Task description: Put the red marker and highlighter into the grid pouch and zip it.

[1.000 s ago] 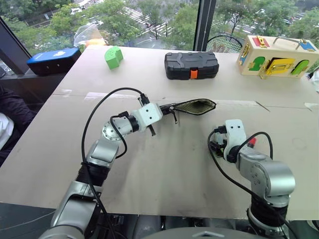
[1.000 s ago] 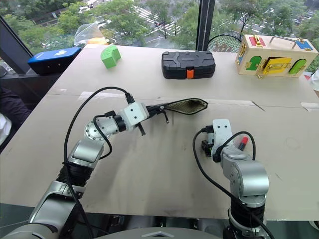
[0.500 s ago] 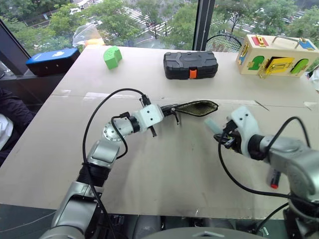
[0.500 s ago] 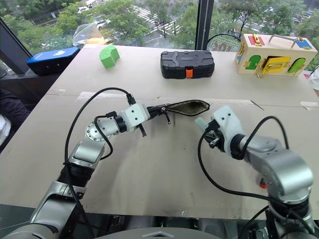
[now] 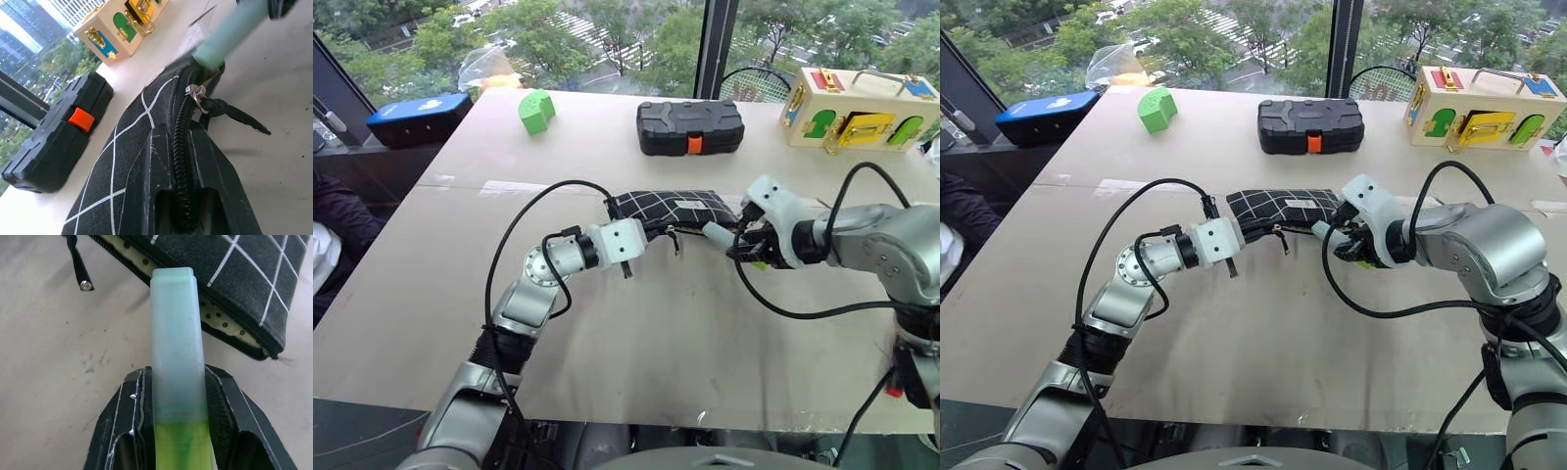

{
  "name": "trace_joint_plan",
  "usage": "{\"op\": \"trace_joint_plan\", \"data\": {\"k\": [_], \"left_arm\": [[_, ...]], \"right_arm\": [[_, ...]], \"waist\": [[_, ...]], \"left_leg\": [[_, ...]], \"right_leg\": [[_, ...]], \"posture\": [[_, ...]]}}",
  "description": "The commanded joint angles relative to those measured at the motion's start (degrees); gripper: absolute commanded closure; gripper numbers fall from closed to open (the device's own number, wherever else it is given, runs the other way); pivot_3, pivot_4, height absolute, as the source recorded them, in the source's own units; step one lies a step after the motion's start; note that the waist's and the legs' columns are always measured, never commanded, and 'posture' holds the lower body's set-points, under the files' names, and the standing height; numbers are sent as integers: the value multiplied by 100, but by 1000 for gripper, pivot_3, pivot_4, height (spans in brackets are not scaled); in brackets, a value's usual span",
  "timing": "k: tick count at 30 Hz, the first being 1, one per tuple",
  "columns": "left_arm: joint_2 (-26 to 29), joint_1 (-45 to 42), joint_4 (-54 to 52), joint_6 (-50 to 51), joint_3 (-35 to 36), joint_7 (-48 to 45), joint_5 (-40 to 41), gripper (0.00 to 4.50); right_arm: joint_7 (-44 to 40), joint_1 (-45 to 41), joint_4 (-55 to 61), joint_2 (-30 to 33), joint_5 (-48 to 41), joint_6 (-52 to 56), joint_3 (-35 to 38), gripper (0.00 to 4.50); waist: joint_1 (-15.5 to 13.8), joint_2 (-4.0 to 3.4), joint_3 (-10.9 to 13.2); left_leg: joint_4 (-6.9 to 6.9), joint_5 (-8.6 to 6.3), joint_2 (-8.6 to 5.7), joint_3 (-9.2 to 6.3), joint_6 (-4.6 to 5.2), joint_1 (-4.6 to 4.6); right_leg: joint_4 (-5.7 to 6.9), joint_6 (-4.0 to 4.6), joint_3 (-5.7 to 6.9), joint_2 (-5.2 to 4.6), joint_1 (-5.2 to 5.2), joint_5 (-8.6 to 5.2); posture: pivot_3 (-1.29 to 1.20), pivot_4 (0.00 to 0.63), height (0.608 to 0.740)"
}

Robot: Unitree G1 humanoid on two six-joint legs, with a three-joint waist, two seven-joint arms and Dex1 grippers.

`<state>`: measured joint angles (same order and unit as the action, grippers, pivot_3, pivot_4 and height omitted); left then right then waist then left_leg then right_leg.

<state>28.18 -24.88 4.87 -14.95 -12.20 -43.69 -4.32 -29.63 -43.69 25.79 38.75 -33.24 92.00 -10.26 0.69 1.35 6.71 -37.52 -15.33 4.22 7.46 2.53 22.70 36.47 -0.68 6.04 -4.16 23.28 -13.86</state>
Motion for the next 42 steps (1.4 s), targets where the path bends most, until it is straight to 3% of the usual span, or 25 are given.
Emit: {"op": "trace_joint_plan", "data": {"k": [1,13,21,37,42], "left_arm": [[-86,40,-394,218,109,99,168,4500],[-75,68,-480,369,129,96,180,4500],[-57,37,-389,420,160,110,179,4500],[3,15,-351,215,86,-9,193,4500],[-66,99,-509,37,4,-152,317,4500]], "right_arm": [[-283,-322,116,315,-98,-251,-152,3716],[-404,-202,132,616,-123,-300,-21,3716],[-666,28,547,838,-486,-192,450,3716],[-371,309,637,611,-564,46,855,3716],[-224,213,243,487,-391,-146,556,3716]], "waist": [[-5,0,0],[-2,1,0],[-12,1,-1],[-10,1,-1],[-8,1,-1]], "left_leg": [[0,0,0,1,0,1],[0,0,0,-1,0,2],[0,0,0,-1,-1,4],[0,0,0,0,-1,2],[0,0,-1,-1,-1,2]], "right_leg": [[-3,0,0,-1,0,0],[-4,0,2,-3,0,0],[-7,0,2,-4,0,0],[-4,0,0,-4,0,0],[-4,0,0,-4,0,0]], "posture": [[0,150,740],[0,150,740],[0,150,740],[0,150,740],[0,150,740]]}}
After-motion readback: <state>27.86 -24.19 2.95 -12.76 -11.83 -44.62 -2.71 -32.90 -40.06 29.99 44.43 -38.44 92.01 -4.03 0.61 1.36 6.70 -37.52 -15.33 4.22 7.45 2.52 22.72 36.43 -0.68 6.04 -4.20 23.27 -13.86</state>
